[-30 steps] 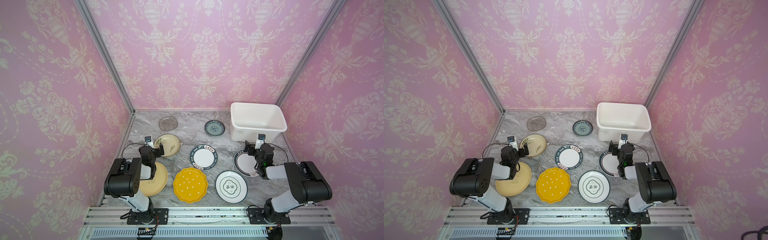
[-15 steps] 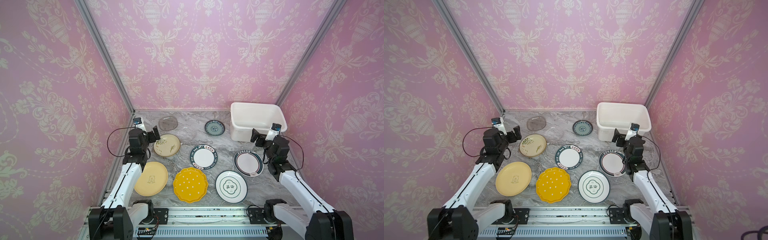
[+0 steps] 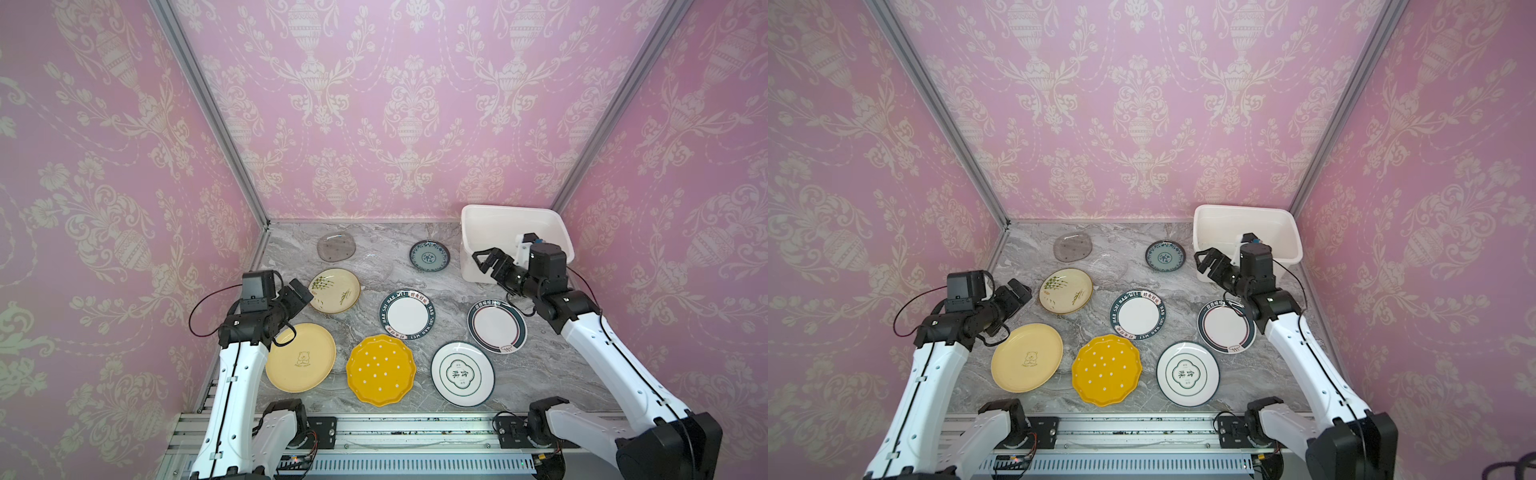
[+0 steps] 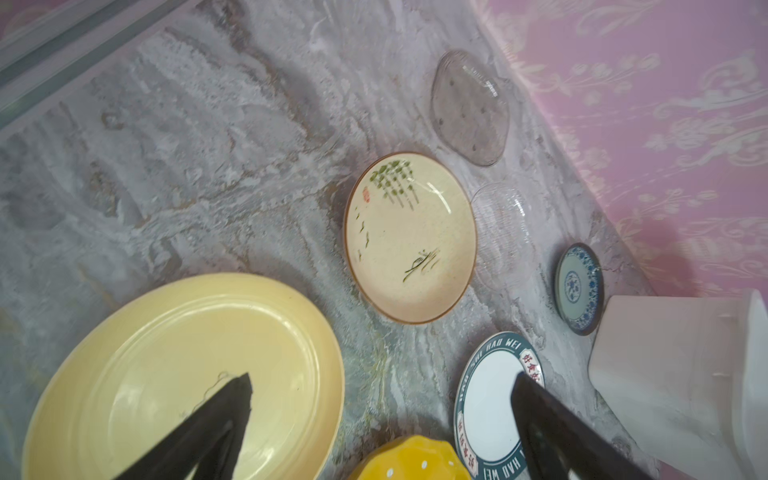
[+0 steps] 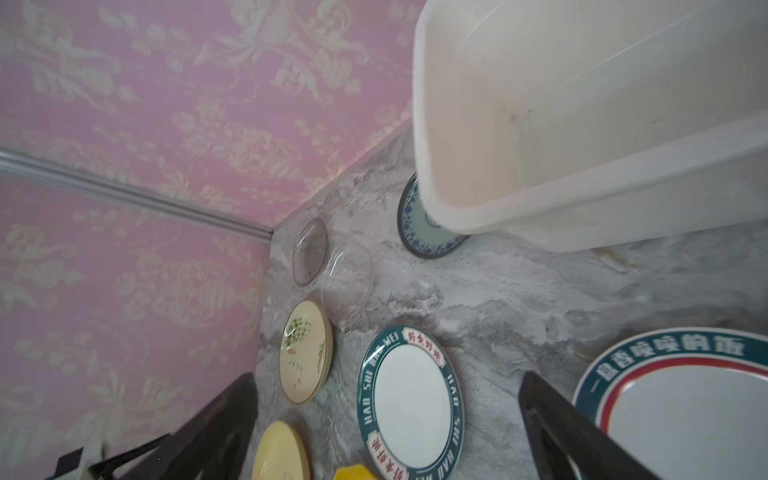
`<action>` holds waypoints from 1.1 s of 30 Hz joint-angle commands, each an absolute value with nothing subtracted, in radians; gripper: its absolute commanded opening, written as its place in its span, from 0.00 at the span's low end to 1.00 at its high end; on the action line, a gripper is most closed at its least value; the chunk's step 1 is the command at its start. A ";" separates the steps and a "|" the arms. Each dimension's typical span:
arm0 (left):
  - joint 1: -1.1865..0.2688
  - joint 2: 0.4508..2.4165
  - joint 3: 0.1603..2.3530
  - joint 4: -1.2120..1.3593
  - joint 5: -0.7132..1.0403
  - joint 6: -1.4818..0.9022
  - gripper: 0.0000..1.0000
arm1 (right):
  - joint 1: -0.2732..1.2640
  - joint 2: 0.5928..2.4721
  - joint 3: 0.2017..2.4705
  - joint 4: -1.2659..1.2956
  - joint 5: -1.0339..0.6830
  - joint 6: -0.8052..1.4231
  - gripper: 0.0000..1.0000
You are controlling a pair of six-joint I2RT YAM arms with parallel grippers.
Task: Place the plates into the plastic bin on the countertop
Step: 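Reach the right gripper across to the pale yellow bear plate's rim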
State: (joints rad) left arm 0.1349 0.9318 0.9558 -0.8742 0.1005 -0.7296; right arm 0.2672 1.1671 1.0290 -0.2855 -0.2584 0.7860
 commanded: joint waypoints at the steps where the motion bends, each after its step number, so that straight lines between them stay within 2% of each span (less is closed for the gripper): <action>1: 0.141 0.955 1.008 -1.218 -0.082 -0.830 0.99 | 0.426 1.280 1.161 -0.415 -0.350 0.763 0.95; 6: 0.141 0.902 1.007 -1.310 -0.192 -0.962 0.99 | 0.726 1.538 1.319 -0.412 -0.361 0.743 0.83; 9: 0.141 0.850 1.031 -1.319 -0.213 -0.990 0.99 | 0.835 1.693 1.409 -0.407 -0.382 0.748 0.76; 14: 0.141 0.836 1.106 -1.370 -0.215 -0.944 0.99 | 0.965 1.931 1.592 -0.452 -0.416 0.705 0.69; 18: 0.141 0.835 1.155 -1.425 -0.203 -0.913 0.99 | 0.997 2.071 1.691 -0.492 -0.408 0.705 0.65; 33: 0.141 0.856 1.204 -1.436 -0.175 -0.889 0.99 | 1.019 2.338 1.907 -0.522 -0.460 0.751 0.54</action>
State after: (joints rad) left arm 0.1349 0.8478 1.1793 -1.4086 -0.1707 -0.9195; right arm 1.0107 2.3108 1.8694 -0.4904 -0.4389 0.7364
